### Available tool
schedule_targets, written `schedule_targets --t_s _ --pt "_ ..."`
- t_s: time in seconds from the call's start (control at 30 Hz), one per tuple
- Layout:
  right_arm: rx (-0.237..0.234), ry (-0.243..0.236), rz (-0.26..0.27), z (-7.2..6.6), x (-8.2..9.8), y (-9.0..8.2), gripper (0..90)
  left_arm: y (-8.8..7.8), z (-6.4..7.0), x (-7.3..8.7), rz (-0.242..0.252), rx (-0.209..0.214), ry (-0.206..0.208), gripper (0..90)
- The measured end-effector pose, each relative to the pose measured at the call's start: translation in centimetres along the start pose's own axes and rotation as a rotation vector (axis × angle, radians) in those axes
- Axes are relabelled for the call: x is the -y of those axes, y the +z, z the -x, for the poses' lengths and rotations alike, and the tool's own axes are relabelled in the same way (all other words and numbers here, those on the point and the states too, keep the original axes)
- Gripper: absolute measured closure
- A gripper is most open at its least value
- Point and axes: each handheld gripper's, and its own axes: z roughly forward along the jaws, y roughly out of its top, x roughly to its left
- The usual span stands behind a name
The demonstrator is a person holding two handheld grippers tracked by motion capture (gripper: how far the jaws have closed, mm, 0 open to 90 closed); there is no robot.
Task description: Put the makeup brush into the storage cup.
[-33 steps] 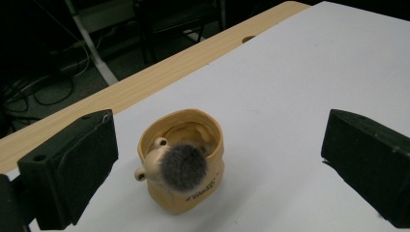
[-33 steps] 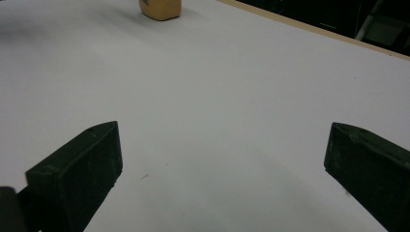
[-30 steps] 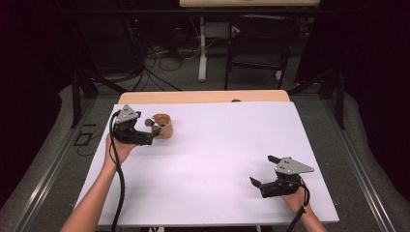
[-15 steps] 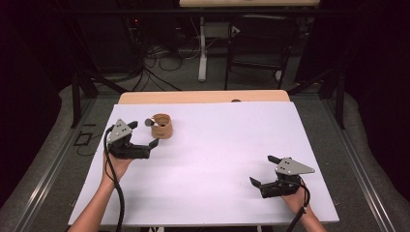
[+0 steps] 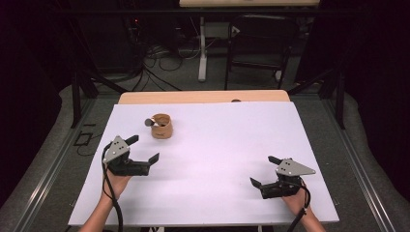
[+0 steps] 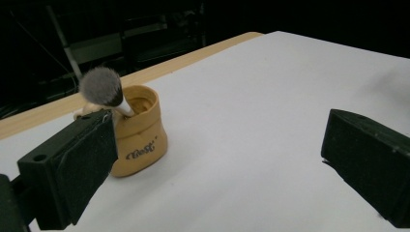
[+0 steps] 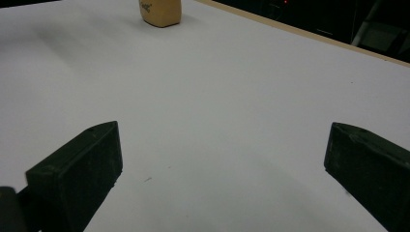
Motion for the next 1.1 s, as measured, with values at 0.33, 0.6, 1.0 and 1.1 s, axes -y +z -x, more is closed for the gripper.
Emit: schedule_targets --t_s 0.33,0.6,1.0,1.1 --pt "-0.012 -0.005 -0.003 -0.2 -0.1 0.1 0.0 -1.1 1.1 1.9 0.001 0.038 -0.010 0.0" --pt "-0.018 -0.009 -0.004 -0.3 -0.1 0.2 0.0 -1.8 1.8 3.1 0.017 0.051 0.016 0.0" --pt "-0.029 -0.014 -0.010 -0.5 0.0 0.1 0.0 -2.4 2.4 5.3 0.036 0.061 0.046 0.0" --pt "-0.026 -0.013 -0.005 -0.5 0.1 0.0 0.0 -2.5 2.5 5.7 0.026 0.071 0.054 0.0"
